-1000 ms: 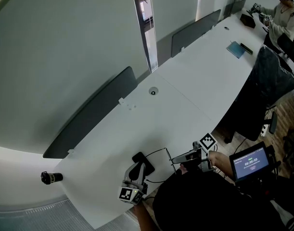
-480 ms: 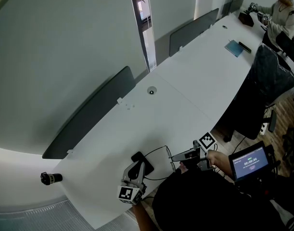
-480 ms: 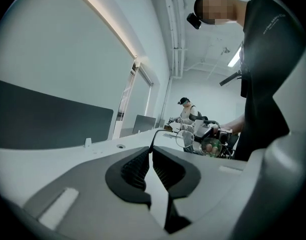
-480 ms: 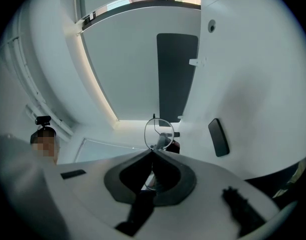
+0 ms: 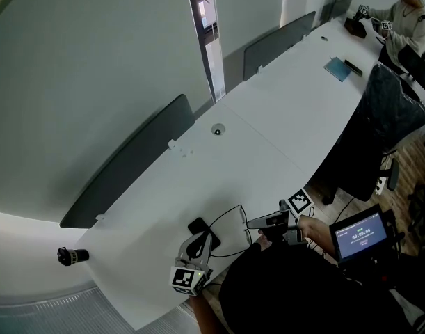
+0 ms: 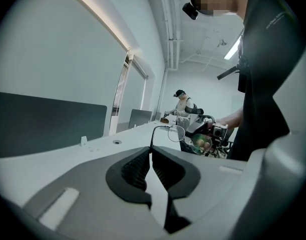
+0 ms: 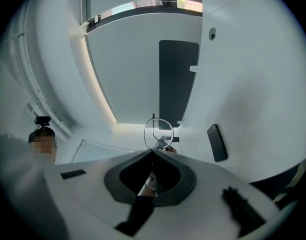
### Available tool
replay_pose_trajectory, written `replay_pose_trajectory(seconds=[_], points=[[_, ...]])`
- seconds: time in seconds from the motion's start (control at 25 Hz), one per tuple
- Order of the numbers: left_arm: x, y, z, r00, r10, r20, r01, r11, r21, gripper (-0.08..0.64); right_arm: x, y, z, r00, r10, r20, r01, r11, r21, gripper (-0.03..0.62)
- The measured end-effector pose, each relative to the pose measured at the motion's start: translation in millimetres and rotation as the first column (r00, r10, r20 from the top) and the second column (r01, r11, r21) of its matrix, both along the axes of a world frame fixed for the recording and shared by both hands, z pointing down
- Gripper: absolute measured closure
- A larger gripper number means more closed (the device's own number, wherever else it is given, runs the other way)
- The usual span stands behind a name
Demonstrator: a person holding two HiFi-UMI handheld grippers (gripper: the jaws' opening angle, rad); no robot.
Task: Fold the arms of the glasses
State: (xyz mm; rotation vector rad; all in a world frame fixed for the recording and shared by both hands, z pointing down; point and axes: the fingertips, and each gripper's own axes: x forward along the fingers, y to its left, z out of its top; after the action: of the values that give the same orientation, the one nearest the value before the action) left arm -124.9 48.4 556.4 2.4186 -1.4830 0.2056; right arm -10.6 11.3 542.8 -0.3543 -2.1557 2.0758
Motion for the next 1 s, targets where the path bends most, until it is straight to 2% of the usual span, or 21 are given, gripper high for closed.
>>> replay_pose_trajectory(seconds=[0.32, 0.52, 0.6, 0.72, 0.8, 0.88, 1.0], points=[[10.0, -1.3, 14.3, 0.996, 0.042, 0.083, -0.038, 0.998, -0.053, 0.538, 2.3, -4.9, 4.4, 1.0, 0.024, -0.014, -0.024, 1.0, 0.007, 0.581], [21.1, 2.3, 20.5, 0.986, 0.104, 0.127, -0.095, 0.993, -0.076, 0.542, 4.5, -8.1, 7.6, 0.999, 0.032, -0.025, -0.032, 0.999, 0.02, 0.583], [22.6, 2.8, 17.2, 0.991, 0.105, 0.081, -0.1, 0.993, -0.063, 0.541, 5.4, -10.2, 7.5, 0.999, 0.043, -0.026, -0.042, 0.999, 0.017, 0.582], [17.9, 2.4, 0.9, 0.995, 0.08, -0.067, -0.081, 0.997, -0.005, 0.534, 5.9, -11.6, 1.8, 0.998, 0.058, 0.002, -0.058, 0.998, 0.0, 0.581], [12.1, 2.7, -9.0, 0.988, 0.063, -0.14, -0.06, 0.998, 0.023, 0.469, 5.5, -9.9, 0.5, 0.999, 0.052, 0.012, -0.052, 0.999, -0.001, 0.581], [4.7, 2.7, -14.1, 0.988, 0.033, -0.154, -0.03, 0.999, 0.023, 0.436, 6.6, -7.4, 0.9, 0.999, 0.04, 0.013, -0.04, 0.999, 0.002, 0.583], [-2.6, 3.2, -19.0, 0.997, 0.019, -0.073, -0.018, 1.0, 0.014, 0.433, 7.6, -4.9, 3.4, 1.0, 0.027, -0.001, -0.027, 0.999, 0.017, 0.582]])
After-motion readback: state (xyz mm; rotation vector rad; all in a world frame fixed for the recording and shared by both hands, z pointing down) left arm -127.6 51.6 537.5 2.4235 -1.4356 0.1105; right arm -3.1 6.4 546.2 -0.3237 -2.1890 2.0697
